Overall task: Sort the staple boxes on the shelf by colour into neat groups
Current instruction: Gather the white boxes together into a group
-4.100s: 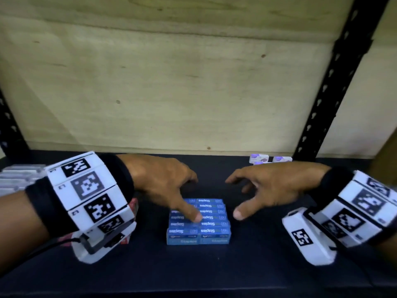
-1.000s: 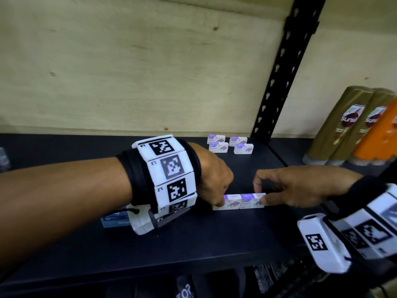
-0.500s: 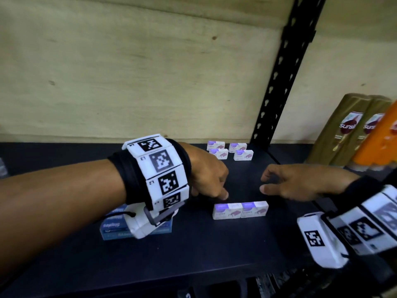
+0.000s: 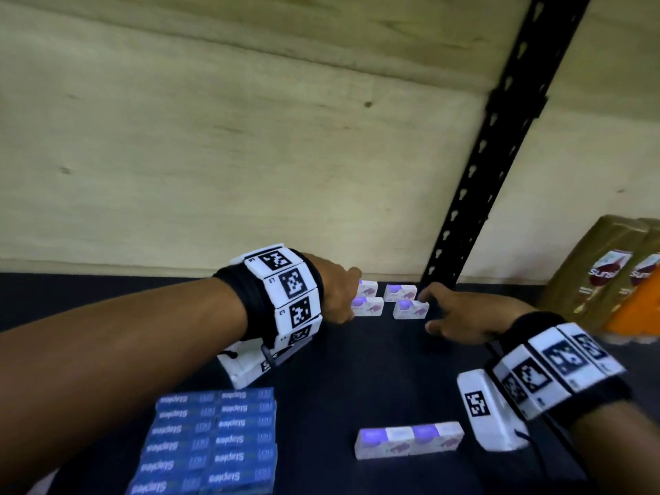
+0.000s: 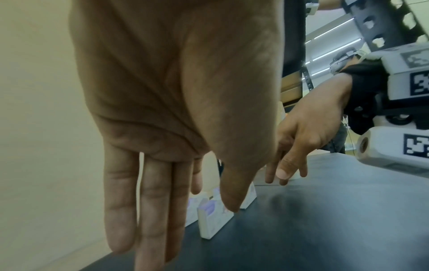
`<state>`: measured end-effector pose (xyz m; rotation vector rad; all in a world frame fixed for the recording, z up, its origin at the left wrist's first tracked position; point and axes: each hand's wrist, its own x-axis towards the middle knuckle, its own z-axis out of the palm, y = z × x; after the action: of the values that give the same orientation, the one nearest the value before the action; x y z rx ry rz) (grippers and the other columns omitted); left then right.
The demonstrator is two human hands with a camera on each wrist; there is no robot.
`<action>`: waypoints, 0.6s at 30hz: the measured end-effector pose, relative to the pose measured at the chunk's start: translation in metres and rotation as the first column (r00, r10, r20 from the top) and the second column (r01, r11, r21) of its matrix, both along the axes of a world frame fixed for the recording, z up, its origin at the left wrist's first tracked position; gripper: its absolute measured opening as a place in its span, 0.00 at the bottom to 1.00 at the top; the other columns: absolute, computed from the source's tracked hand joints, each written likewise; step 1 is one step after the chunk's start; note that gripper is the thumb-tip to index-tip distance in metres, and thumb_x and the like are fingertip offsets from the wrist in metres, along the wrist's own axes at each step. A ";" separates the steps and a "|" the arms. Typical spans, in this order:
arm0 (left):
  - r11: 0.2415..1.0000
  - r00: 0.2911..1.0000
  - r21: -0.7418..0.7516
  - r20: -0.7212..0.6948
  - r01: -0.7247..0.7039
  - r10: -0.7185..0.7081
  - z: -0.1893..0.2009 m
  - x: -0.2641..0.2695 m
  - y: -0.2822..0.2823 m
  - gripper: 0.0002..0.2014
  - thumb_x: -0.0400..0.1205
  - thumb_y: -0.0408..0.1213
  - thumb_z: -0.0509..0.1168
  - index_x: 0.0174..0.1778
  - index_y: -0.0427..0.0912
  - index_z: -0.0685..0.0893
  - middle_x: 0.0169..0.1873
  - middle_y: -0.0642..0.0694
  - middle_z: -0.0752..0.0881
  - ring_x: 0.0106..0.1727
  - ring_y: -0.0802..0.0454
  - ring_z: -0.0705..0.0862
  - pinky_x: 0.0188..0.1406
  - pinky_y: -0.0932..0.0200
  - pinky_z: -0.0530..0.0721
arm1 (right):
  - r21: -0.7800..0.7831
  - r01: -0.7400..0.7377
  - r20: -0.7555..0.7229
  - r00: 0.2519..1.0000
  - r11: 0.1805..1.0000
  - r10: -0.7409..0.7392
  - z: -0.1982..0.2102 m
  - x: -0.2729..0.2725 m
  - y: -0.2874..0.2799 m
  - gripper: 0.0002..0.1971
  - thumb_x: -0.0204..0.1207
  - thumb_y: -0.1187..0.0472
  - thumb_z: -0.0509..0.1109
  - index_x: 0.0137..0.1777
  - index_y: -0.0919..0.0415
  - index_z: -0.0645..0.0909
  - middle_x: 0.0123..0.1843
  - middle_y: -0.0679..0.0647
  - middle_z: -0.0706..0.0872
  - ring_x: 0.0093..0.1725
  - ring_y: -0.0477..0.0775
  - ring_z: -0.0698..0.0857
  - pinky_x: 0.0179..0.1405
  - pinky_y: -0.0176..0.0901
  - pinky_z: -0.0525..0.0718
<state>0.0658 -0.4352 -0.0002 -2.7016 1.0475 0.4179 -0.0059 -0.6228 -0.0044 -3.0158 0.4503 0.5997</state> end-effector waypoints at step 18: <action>0.975 0.977 0.102 0.057 0.200 -0.206 -0.011 0.028 -0.034 0.18 0.89 0.38 0.58 0.74 0.36 0.73 0.48 0.45 0.80 0.30 0.54 0.70 0.21 0.63 0.62 | -0.063 -0.079 0.015 0.997 0.995 0.080 -0.007 0.043 -0.014 0.11 0.82 0.51 0.68 0.61 0.43 0.72 0.38 0.39 0.75 0.44 0.49 0.81 0.46 0.43 0.77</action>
<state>0.0937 -0.4689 -0.0112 -2.4761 1.2364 0.3292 0.0373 -0.6371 -0.0116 -3.1082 0.3561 0.5736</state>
